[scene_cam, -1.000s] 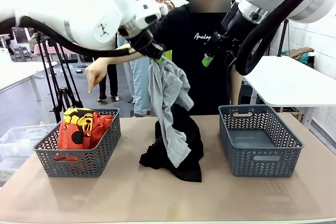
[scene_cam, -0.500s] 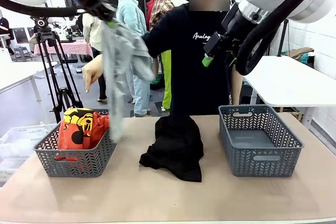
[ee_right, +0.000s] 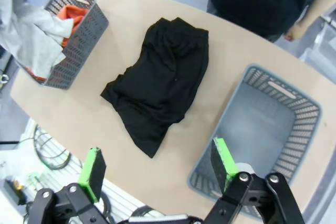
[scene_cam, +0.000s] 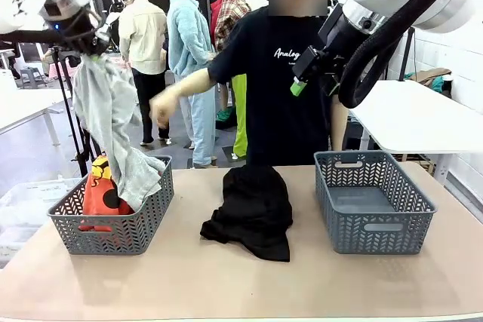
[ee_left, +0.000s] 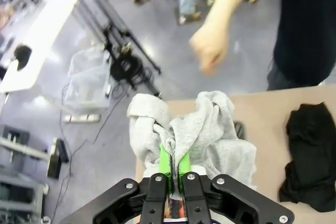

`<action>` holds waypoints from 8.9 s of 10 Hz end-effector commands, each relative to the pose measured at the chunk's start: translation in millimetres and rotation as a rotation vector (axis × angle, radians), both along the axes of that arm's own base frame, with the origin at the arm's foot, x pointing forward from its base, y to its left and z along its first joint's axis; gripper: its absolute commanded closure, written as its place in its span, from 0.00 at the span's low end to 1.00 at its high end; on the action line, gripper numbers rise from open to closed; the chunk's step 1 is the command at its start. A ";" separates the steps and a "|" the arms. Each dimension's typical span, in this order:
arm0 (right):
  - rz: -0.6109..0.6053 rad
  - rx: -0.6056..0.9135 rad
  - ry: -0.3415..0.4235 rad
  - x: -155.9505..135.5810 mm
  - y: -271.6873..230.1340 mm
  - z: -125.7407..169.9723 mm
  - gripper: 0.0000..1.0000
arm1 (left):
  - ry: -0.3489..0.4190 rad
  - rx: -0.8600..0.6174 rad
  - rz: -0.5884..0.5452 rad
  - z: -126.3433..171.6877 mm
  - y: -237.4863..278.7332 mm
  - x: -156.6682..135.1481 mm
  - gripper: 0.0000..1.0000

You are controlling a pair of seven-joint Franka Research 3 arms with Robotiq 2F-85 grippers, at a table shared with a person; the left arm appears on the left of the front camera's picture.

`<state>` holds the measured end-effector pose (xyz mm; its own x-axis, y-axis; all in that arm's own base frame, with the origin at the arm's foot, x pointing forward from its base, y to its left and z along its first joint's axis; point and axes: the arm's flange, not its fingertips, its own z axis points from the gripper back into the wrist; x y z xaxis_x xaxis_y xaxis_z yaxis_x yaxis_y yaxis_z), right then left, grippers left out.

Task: Sort the tops and bottoms.
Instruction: Sort the clothes according to human instructions, then lift clothes from the center of the table with your right hand.

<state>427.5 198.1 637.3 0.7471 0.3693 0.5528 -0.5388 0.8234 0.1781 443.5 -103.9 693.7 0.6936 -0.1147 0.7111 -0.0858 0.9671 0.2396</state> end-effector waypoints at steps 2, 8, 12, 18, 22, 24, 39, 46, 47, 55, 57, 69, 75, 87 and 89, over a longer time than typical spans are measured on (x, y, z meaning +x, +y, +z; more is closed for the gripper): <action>0.006 -0.009 0.001 0.4 -1.1 -1.4 0.00 | -0.043 -0.002 -0.060 16.2 -3.8 2.8 1.00; 0.006 -0.009 0.001 0.4 -1.1 -1.4 0.00 | 0.095 -0.154 0.070 -49.9 34.4 8.7 1.00; 0.006 -0.009 0.001 0.4 -1.1 -1.4 0.00 | 0.258 -0.287 -0.063 -126.4 25.3 8.5 1.00; 0.006 -0.009 0.001 0.4 -1.1 -1.4 0.00 | 0.290 -0.273 -0.014 -142.0 24.6 11.4 1.00; 0.006 -0.009 0.001 0.4 -1.1 -1.4 0.00 | 0.542 -0.409 -0.148 -227.4 21.8 56.8 1.00; 0.006 -0.009 0.001 0.4 -1.1 -1.4 0.00 | 0.650 -0.416 -0.193 -247.0 10.4 55.6 1.00; 0.006 -0.009 0.001 0.4 -1.1 -1.4 0.00 | 0.514 -0.302 0.046 -208.6 43.7 60.2 0.02; 0.006 -0.009 0.001 0.4 -1.1 -1.4 0.00 | 0.498 -0.330 0.009 -189.5 46.0 57.5 0.00; 0.006 -0.009 0.001 0.4 -1.1 -1.4 0.00 | 0.498 -0.330 0.009 -189.5 46.0 57.5 0.00; 0.006 -0.009 0.001 0.4 -1.1 -1.4 0.00 | 0.498 -0.330 0.009 -189.5 46.0 57.5 0.00; 0.006 -0.009 0.001 0.4 -1.1 -1.4 0.00 | 0.498 -0.330 0.009 -189.5 46.0 57.5 0.00; 0.006 -0.009 0.001 0.4 -1.1 -1.4 0.00 | 0.211 -0.228 -0.771 -77.1 67.4 -91.2 0.00; 0.282 0.068 0.116 19.7 36.7 -20.2 0.00 | 0.195 -0.198 -0.730 -71.0 66.5 -91.8 0.00; 0.521 -0.070 0.310 132.3 110.0 -251.5 0.00 | 0.195 -0.198 -0.730 -71.0 66.5 -91.8 0.00; 0.509 -0.093 0.302 122.9 113.9 -252.5 0.00 | 0.195 -0.198 -0.730 -71.0 66.5 -91.8 0.00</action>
<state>553.2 313.5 381.0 0.5830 0.7572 0.2943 -0.8049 0.4893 0.3357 351.0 -38.1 622.6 0.6092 -0.4791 0.6319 0.6178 0.7864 0.0007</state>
